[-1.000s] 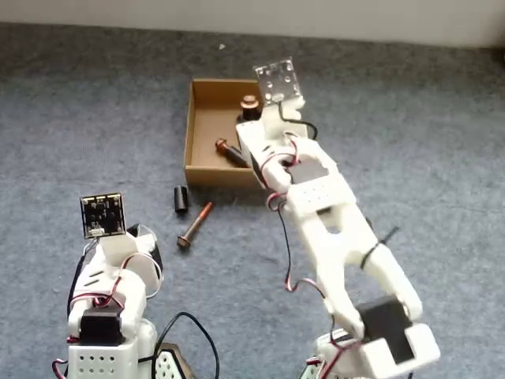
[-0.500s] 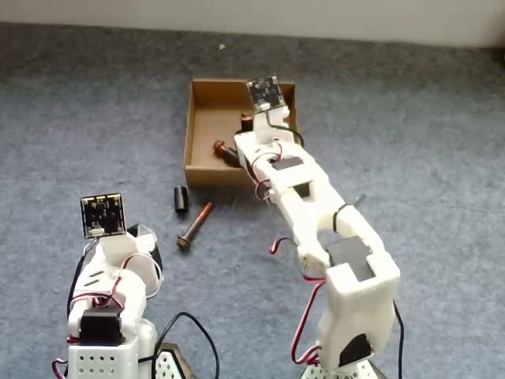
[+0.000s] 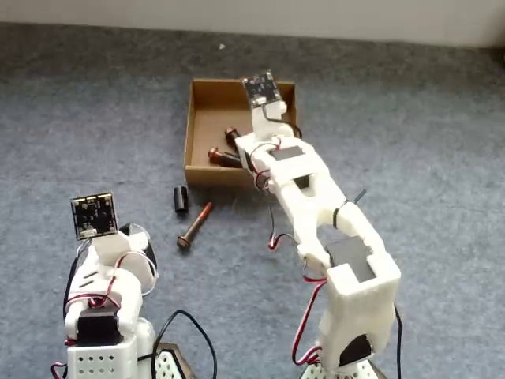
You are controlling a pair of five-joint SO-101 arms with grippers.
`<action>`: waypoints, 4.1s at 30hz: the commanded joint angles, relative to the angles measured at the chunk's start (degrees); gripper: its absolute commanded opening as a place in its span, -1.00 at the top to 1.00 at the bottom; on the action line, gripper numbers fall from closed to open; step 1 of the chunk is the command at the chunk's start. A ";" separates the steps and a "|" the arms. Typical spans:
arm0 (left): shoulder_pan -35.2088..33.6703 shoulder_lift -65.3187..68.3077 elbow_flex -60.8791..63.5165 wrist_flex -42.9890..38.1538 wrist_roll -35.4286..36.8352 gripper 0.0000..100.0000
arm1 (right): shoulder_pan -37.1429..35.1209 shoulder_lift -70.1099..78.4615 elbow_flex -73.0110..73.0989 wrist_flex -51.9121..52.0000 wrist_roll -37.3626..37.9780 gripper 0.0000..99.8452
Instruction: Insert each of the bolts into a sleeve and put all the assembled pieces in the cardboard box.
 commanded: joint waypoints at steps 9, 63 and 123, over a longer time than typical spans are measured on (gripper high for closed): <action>-14.64 -0.40 -2.33 -6.33 6.51 0.99 | -4.70 -23.69 -3.47 26.15 -5.63 0.71; -25.10 -0.40 -2.95 -8.18 3.43 0.98 | -23.25 31.96 -69.32 69.23 -16.97 0.99; 9.98 17.80 -17.10 0.88 -20.22 0.78 | 7.16 -41.10 33.63 30.55 -21.19 0.99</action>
